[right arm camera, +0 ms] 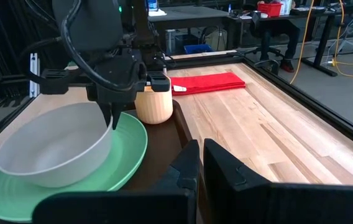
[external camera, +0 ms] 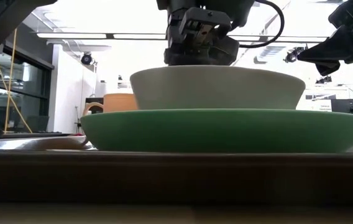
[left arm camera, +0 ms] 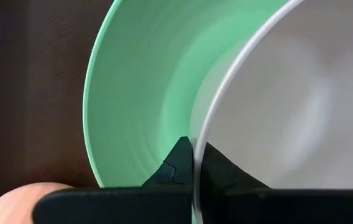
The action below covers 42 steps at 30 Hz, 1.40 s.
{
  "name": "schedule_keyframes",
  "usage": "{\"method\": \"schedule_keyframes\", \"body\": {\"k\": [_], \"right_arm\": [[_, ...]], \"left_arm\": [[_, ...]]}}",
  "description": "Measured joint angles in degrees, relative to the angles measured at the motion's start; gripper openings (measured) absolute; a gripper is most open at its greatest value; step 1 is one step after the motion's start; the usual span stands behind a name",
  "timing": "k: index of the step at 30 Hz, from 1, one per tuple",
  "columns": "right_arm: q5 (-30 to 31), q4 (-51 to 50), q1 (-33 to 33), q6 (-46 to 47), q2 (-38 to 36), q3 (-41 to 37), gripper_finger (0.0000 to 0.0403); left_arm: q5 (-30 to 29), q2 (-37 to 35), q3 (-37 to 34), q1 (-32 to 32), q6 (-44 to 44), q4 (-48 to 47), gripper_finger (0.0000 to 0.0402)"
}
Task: Set up tray
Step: Put the gray bowl on top of the green plate on the brown serving tray
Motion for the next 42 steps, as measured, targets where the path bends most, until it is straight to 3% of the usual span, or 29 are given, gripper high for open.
{"method": "schedule_keyframes", "body": {"k": [6, 13, 19, 42], "right_arm": [[0.00, 0.00, 0.01, -0.04, 0.02, 0.00, 0.0000], [0.00, 0.00, 0.00, -0.04, 0.02, 0.00, 0.0000], [0.00, 0.00, 0.00, -0.13, 0.02, 0.00, 0.0000], [-0.01, 0.00, 0.01, -0.02, 0.04, 0.00, 0.0000]], "left_arm": [[-0.97, -0.02, 0.00, 0.00, 0.10, 0.04, 0.0023], [-1.57, -0.02, 0.00, 0.00, 0.11, 0.07, 0.0080], [-1.67, -0.02, 0.00, 0.00, 0.18, 0.07, 0.0105], [-1.29, -0.07, -0.02, 0.00, 0.54, 0.13, 0.0113]]}}
